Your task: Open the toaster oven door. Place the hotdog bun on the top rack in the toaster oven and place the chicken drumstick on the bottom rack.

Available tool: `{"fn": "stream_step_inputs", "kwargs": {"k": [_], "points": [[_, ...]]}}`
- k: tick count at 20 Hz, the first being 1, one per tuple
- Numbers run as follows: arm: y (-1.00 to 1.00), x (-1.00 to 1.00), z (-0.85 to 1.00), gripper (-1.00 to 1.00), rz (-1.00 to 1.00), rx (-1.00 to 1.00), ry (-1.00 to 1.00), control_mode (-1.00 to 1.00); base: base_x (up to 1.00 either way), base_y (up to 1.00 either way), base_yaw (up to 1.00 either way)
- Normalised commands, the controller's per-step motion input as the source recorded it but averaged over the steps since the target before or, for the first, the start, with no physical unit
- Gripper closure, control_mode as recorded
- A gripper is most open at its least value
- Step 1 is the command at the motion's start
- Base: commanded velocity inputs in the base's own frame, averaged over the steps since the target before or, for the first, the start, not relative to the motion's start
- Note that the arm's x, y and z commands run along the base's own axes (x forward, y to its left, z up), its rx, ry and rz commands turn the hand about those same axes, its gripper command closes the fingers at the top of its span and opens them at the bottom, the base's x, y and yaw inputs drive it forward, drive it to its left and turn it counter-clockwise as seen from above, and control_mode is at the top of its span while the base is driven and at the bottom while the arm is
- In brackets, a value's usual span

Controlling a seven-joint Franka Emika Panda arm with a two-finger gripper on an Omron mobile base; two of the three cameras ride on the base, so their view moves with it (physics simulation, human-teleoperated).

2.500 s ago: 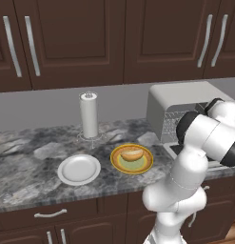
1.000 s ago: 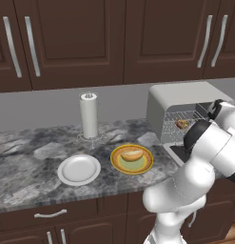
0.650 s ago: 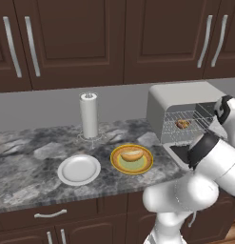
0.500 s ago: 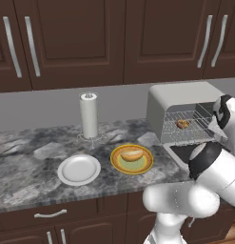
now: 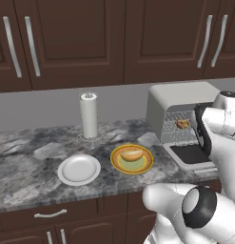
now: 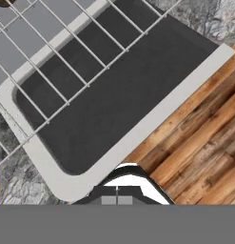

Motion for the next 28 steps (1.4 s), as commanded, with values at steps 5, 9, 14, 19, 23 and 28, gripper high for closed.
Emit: {"fn": "stream_step_inputs", "kwargs": {"k": [5,9,14,19,23,28], "points": [[0.72,0.0,0.02,1.0,0.0,-0.05,0.0,-1.0,0.0,0.0,0.0],[0.65,0.01,0.08,1.0,0.0,0.0,0.0,-1.0,0.0,0.0,0.0],[0.66,0.04,0.03,1.0,0.0,0.0,0.0,-1.0,0.0,0.0,0.0],[0.59,0.06,0.02,-1.0,0.0,0.01,0.0,-1.0,0.0,0.0,0.0],[0.47,0.11,0.04,-1.0,0.0,0.04,0.0,-1.0,0.0,0.0,0.0],[0.36,0.19,0.06,-1.0,0.0,0.1,0.0,-1.0,0.0,0.0,0.0]]}}
